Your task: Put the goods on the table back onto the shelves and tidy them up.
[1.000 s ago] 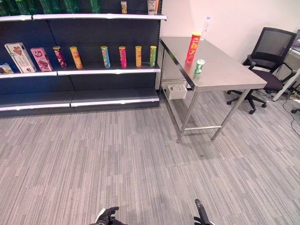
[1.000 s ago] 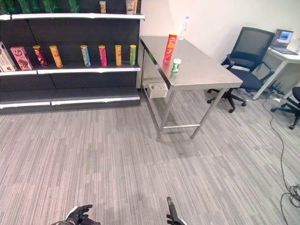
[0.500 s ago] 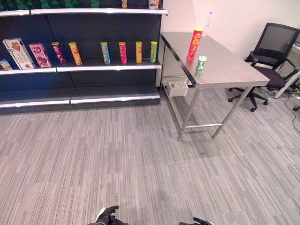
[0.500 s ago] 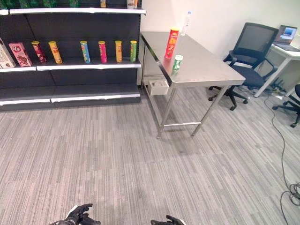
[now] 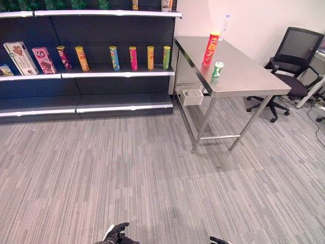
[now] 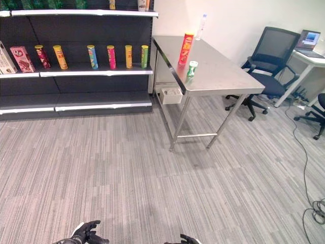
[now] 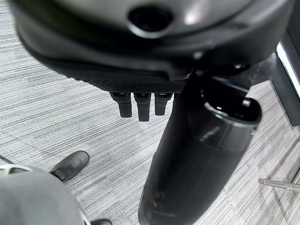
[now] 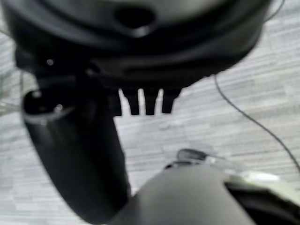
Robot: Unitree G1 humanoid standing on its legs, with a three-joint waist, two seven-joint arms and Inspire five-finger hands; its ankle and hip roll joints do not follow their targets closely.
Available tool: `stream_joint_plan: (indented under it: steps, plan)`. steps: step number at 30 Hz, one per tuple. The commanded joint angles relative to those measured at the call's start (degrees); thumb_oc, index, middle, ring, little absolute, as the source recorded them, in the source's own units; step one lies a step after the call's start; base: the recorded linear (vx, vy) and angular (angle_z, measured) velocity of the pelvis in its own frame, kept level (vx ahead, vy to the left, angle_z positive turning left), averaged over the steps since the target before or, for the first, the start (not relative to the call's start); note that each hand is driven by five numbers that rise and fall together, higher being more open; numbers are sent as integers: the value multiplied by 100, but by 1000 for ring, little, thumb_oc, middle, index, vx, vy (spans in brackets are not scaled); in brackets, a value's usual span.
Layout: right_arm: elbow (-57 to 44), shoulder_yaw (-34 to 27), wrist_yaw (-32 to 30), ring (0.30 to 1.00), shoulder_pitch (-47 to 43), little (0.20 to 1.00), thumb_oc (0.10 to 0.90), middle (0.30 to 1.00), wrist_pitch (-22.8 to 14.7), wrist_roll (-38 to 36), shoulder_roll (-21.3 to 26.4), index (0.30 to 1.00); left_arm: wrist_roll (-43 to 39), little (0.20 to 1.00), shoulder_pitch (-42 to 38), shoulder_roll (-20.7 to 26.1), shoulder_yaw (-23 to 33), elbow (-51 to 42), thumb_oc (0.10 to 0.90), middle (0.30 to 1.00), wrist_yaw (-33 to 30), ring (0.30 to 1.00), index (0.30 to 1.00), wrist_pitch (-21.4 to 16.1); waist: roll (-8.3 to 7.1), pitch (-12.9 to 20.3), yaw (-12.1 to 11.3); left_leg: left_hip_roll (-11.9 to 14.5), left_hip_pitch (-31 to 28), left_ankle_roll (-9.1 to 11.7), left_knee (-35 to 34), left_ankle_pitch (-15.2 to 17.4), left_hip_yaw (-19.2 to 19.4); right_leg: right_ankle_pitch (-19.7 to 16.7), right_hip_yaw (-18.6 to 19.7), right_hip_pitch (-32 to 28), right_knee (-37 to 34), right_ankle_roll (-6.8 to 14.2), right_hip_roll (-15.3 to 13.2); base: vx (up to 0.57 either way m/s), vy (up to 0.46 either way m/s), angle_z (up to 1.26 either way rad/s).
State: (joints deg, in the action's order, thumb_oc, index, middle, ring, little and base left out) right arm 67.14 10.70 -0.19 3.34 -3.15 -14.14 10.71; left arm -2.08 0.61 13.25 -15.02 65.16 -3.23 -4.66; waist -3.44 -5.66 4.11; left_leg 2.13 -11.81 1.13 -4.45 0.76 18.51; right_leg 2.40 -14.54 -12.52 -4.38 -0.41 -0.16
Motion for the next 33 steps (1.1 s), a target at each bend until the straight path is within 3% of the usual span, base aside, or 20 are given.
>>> stream_joint_plan:
  steps: [1, 12, 18, 19, 22, 23, 24, 27, 29, 32, 33]
  plan:
    - [313, -31, -35, 900, -298, 900, 800, 900, -211, -41, 130, 900, 43, 900, -393, -106, -114, 233, 800, 900, -123, 900, 900, -266, 0, 184, 55, 299, 94, 314, 41, 9, 127, 32, 65, 136, -9, 754, -338, 0, 0, 0]
    - [318, -65, -14, 900, -269, 900, 800, 900, -193, -103, 133, 900, -11, 900, -381, -81, -58, 230, 800, 900, -116, 900, 900, -245, 0, 133, 71, 339, 183, 333, 140, 31, 91, 70, 137, 192, 4, 707, -299, 1, -30, 0]
    - [261, -67, -3, 900, -319, 900, 800, 900, -206, -175, 144, 900, -156, 900, -389, -83, 7, 209, 800, 900, -83, 900, 900, -227, -19, 19, 65, 431, 449, 377, 663, 153, 82, 139, 185, 251, 67, 613, -263, -1, -70, 0]
    - [186, -84, -4, 900, -334, 900, 800, 900, -223, -221, 163, 900, -212, 900, -377, -91, 28, 213, 800, 900, -65, 900, 900, -225, -31, -21, 71, 477, 548, 406, 850, 185, 104, 173, 205, 284, 106, 571, -231, 41, -167, 0]
    - [-10, -61, 15, 900, -342, 900, 800, 900, -270, -311, 241, 900, -376, 900, -384, -126, 37, 176, 800, 900, -74, 900, 900, -259, -88, -247, 54, 663, 1213, 500, 2250, 152, -99, 339, 336, 350, 374, 372, -152, 29, -176, 0]
    - [-10, -61, 15, 900, -343, 900, 800, 900, -270, -311, 240, 900, -376, 900, -385, -125, 37, 176, 800, 900, -74, 900, 900, -259, -91, -222, 63, 658, 1243, 498, 2243, 137, -106, 335, 328, 379, 375, 370, -155, 13, -142, 5]
    - [3, -57, -22, 900, -374, 900, 800, 900, -269, -287, 306, 900, -424, 900, -460, -127, -30, 105, 800, 900, -110, 900, 900, -275, -123, -425, -8, 644, 1713, 666, 3001, -263, -516, 388, 336, 366, 462, 283, -128, 13, -97, 0]
    - [11, -45, -39, 900, -377, 900, 800, 900, -239, -251, 338, 900, -476, 900, -497, -133, -50, 44, 800, 900, -113, 900, 900, -290, -158, -436, -18, 584, 2105, 614, 2882, -298, -655, 410, 303, 341, 408, 307, -166, 155, -78, 11]
    - [-8, -37, -31, 900, -386, 900, 800, 900, -230, -228, 355, 900, -477, 900, -474, -150, -58, 13, 800, 900, -110, 900, 900, -290, -121, -416, -47, 735, 2107, 534, 2172, -272, -605, 482, 335, 284, 351, 373, -176, 248, 47, 8]
    - [-30, -40, -64, 900, -417, 900, 800, 900, -240, -133, 411, 900, -453, 900, -447, -165, -3, 12, 800, 900, -142, 900, 900, -287, 60, -426, -107, 1330, 2226, 685, 191, -1087, -341, 748, 405, 86, 336, 415, -132, 349, 102, -24]
    - [-29, -40, -64, 900, -418, 900, 800, 900, -241, -133, 410, 900, -453, 900, -447, -165, -2, 12, 800, 900, -142, 900, 900, -287, 50, -438, -114, 1318, 2188, 686, 155, -1103, -325, 756, 411, 72, 340, 418, -143, 354, 67, -3]
